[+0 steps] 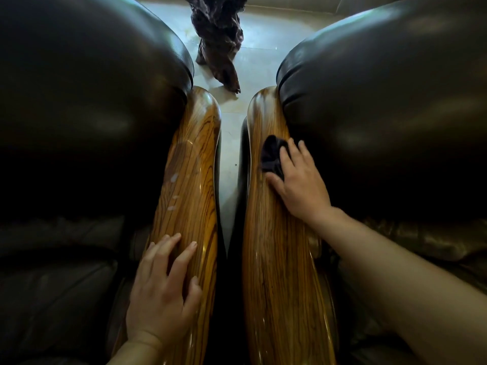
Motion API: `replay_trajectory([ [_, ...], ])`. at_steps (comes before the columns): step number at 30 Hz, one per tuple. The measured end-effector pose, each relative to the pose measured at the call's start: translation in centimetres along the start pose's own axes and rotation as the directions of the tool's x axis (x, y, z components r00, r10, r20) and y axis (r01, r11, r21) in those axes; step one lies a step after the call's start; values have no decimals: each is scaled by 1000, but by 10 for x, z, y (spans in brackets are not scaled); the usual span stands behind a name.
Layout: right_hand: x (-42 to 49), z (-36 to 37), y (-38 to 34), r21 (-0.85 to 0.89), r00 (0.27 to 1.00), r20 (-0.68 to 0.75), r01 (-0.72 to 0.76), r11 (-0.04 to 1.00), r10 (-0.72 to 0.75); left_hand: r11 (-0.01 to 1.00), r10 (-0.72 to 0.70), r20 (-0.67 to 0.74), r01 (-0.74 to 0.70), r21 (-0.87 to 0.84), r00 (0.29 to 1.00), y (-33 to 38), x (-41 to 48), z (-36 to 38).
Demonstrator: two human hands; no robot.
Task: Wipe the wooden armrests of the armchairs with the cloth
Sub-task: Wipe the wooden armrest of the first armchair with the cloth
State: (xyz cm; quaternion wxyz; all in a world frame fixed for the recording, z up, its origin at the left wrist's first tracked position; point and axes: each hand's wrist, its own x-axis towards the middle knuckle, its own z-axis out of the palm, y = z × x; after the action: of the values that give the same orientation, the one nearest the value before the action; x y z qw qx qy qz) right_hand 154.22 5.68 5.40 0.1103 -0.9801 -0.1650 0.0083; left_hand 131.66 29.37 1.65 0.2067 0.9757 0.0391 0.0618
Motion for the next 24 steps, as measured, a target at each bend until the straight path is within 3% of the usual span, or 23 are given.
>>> replay_trajectory([
  [3, 34, 1, -6, -30, 1000, -15, -12, 999, 12, 1000, -8, 2, 8, -1, 1000, 2, 1, -1],
  [7, 31, 2, -22, 75, 998, -56, -17, 997, 21, 1000, 4, -10, -4, 0, 1000, 1, 0, -1],
  [13, -58, 9, -15, 117, 948, -40, 317, 941, -315, 1000, 3, -21, -3, -10, 1000, 1, 0, 1],
  [14, -52, 7, -6, 116, 950, -31, 312, 943, -310, 1000, 4, -21, -4, -8, 1000, 1, 0, 1],
  [19, 38, -2, 2, 24, 999, -47, 10, 1000, -8, 1000, -2, -8, 2, -3, 1000, 0, -1, 1],
  [24, 10, 7, -17, 124, 997, -82, 12, 992, -2, 1000, 0, 13, 0, 0, 1000, -1, -1, 2],
])
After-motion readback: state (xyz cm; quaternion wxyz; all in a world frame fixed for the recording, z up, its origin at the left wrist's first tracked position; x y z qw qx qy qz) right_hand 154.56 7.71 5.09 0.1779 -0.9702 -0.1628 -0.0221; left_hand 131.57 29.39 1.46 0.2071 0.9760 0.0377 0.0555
